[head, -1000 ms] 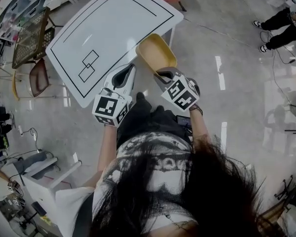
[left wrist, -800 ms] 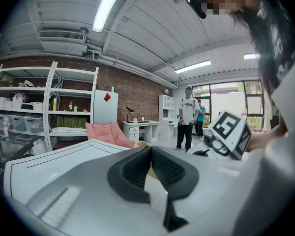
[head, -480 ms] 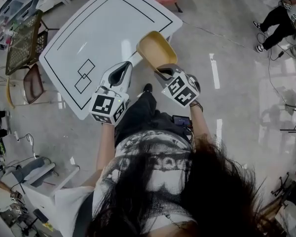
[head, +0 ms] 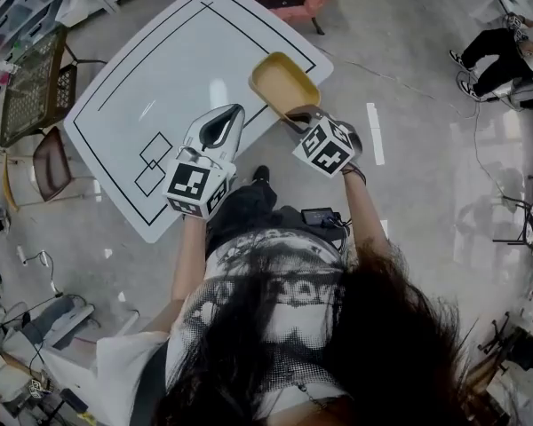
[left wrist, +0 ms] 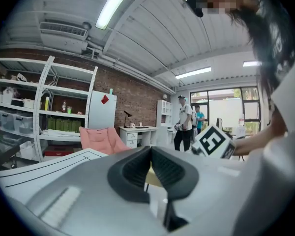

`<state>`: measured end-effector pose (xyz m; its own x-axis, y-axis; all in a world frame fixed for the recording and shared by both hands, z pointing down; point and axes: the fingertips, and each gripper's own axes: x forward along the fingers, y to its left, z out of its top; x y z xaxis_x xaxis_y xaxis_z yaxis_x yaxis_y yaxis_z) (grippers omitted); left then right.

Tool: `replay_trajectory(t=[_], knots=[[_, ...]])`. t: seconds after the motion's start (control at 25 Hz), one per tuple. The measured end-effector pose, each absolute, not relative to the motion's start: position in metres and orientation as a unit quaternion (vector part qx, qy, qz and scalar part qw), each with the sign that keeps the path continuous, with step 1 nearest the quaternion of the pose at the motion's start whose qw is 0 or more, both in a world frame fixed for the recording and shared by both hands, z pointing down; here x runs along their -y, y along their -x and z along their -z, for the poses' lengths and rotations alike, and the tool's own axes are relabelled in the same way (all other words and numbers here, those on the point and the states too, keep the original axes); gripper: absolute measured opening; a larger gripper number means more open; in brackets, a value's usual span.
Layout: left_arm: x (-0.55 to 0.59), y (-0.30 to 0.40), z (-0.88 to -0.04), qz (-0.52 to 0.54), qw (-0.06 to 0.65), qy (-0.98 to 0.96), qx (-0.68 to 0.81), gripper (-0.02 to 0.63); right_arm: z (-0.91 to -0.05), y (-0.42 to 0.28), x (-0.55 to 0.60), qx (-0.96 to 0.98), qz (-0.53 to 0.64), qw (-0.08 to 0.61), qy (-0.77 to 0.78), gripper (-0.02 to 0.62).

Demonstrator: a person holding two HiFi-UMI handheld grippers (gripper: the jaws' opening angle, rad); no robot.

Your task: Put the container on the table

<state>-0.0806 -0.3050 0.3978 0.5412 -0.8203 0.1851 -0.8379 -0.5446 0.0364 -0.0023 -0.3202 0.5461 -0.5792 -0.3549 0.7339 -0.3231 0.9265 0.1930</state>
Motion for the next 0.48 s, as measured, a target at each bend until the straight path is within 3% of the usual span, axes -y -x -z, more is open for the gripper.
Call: replay_trajectory(t=[0.48], knots=[[0.364, 0.121, -0.405, -0.066, 0.073, -0.877, 0.470, 0.000, -0.595, 0.037, 0.425, 0.853, 0.062, 0.495, -0.152, 0.026]])
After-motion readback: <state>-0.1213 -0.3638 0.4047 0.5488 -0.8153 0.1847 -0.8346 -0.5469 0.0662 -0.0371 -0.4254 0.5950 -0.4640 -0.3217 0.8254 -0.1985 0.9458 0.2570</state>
